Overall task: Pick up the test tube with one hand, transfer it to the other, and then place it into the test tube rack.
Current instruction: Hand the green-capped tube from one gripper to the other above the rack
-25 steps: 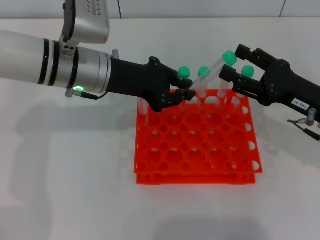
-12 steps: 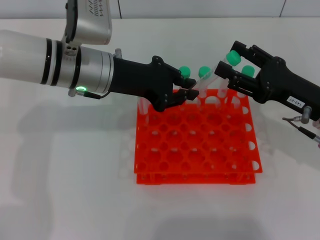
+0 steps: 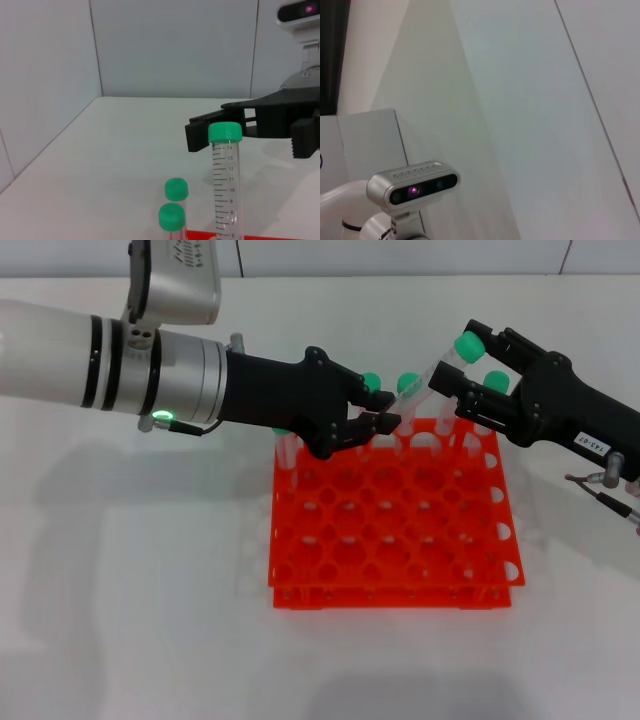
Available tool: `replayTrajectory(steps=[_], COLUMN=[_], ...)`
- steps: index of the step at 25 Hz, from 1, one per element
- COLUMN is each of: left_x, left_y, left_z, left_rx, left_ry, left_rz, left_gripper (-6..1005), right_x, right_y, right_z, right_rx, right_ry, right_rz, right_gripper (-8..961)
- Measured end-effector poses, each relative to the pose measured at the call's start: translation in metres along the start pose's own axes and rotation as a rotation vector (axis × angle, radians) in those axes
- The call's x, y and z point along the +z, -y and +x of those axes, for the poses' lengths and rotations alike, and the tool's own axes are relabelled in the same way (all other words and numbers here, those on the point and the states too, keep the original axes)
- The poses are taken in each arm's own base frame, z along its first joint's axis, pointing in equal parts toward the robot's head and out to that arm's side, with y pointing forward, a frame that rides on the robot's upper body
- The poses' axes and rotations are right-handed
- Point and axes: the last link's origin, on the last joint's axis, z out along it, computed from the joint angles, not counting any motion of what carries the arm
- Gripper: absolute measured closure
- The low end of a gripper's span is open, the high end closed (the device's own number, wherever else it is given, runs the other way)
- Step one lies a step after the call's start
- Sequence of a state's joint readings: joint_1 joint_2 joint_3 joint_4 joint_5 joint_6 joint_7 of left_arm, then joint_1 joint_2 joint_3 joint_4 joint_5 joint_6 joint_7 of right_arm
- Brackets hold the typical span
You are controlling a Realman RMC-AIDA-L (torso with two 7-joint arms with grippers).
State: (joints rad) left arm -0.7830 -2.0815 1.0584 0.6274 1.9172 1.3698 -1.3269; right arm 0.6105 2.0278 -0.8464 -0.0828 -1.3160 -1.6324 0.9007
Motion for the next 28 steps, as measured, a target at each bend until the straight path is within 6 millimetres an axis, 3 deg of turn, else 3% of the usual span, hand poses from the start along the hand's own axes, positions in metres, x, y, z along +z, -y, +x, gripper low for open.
replayTrajectory(steps=[7,10,15,28], left_x=[-0.0005,-0.0001,0.0008,0.0037], left_y=[-0.0005,-0.0002,0.0000,-0.0023], left_z=[-0.0013,-0.0004,0.0010,-0.0003], left_rx=[-0.003,0.000,0.004,0.006], left_ry=[0.000,0.000,-0.001,-0.001], left_rz=[0.001,0.000,-0.002,-0.012], left_gripper=[815,815,815,815], right_x=[0.0001,0.0004,0.0008,0.0008], right_y=[-0.0001,-0.0004,-0.0007,0.0000], right_z=[-0.0004,-0.0006,-0.0006,-0.0015], right_rx=[0.001,-0.001,-0.002,-0.001], right_ry=[0.002,0.000,-0.001,0.004], right_rz=[-0.002,-0.006,-0.010,-0.006], right_gripper=[154,361,414,415])
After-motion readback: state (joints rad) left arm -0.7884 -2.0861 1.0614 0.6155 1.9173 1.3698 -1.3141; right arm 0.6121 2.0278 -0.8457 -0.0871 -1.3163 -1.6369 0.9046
